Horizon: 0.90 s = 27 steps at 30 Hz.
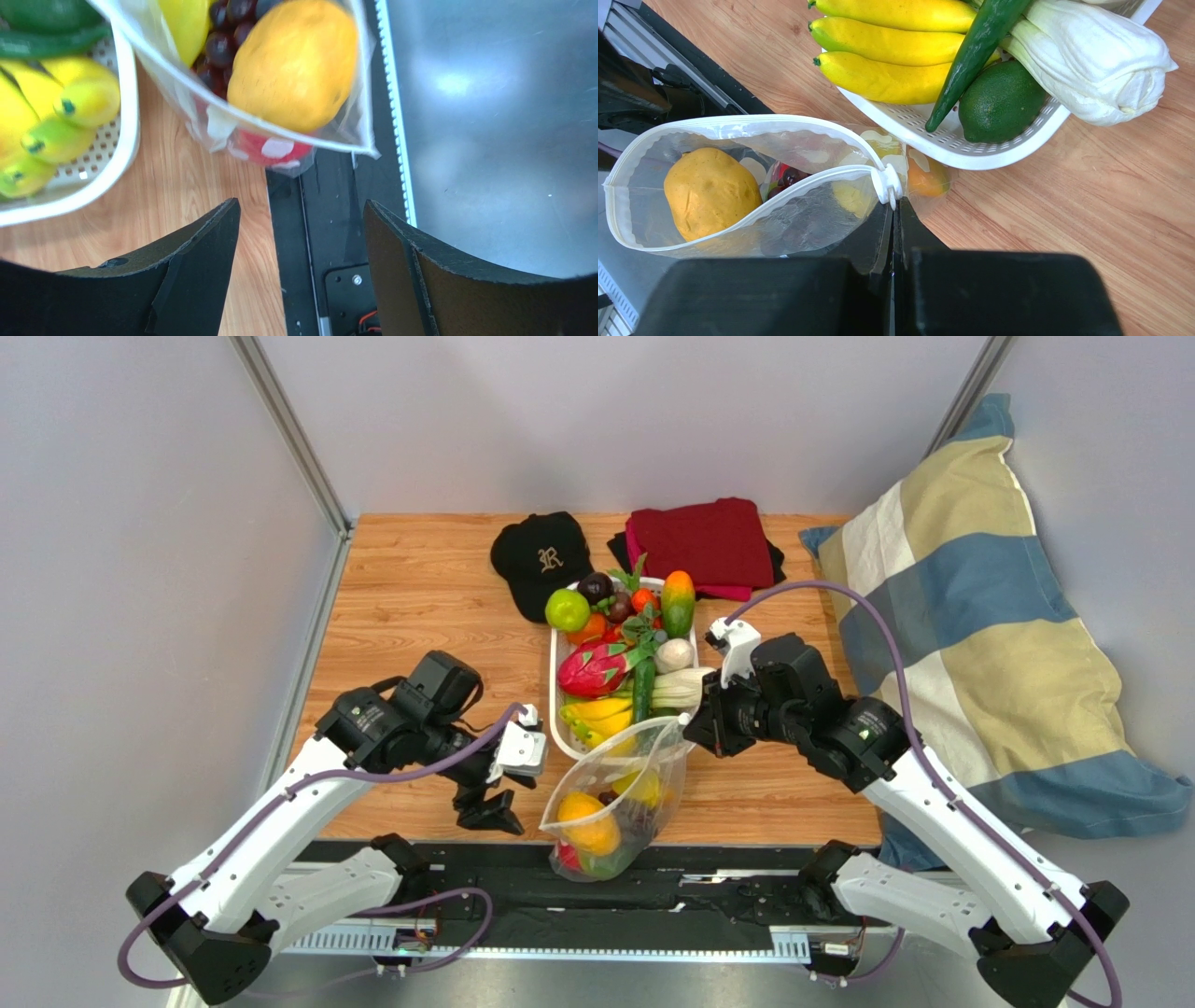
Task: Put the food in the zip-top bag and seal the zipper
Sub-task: Zip the zipper food storage bag at the center of the board.
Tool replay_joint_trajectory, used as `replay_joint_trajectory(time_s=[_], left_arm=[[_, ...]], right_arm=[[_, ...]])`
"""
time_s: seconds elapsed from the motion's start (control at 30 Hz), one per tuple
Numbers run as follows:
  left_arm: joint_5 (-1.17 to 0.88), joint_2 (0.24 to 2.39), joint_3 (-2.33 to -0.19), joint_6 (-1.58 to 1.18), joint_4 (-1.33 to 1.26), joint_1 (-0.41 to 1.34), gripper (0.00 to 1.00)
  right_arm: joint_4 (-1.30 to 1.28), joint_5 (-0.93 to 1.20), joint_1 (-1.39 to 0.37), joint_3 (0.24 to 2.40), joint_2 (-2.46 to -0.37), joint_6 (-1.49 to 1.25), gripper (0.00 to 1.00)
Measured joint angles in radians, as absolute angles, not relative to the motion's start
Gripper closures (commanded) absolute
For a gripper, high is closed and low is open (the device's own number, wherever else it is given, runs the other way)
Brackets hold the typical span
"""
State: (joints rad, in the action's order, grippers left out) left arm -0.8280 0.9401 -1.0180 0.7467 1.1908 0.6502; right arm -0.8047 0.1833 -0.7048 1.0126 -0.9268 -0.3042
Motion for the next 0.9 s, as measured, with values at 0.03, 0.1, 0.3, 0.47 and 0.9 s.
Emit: replay_joint_trajectory(time_s=[0.03, 0.1, 0.3, 0.47, 0.9], left_arm=[[-0.834, 0.939, -1.031, 0.736, 1.189, 0.663, 0.26], [-0.838, 0.931, -1.055, 0.707, 1.188, 0.71, 0.28], [-0.77, 0.987, -1.121, 0.605, 1.193, 0.813, 0.41], [-0.699, 1.113, -1.158, 0.505, 1.196, 0.845, 0.36], [-0.607, 1.071, -1.188, 0.298, 1.185, 0.931, 1.0]], right_arm=[[-0.805, 0.183, -0.704, 1.013, -0.927, -0.307, 1.0], [-0.805, 0.183, -0.704, 1.013, -0.927, -0.311, 1.0], [-0.805, 0.18, -0.704, 1.015, -0.928, -0.315, 1.0], [-0.805, 0.171, -0.704, 1.016, -0.928, -0.315, 1.0], [-0.804, 0.167, -0.704, 1.02, -0.931, -0.315, 1.0]])
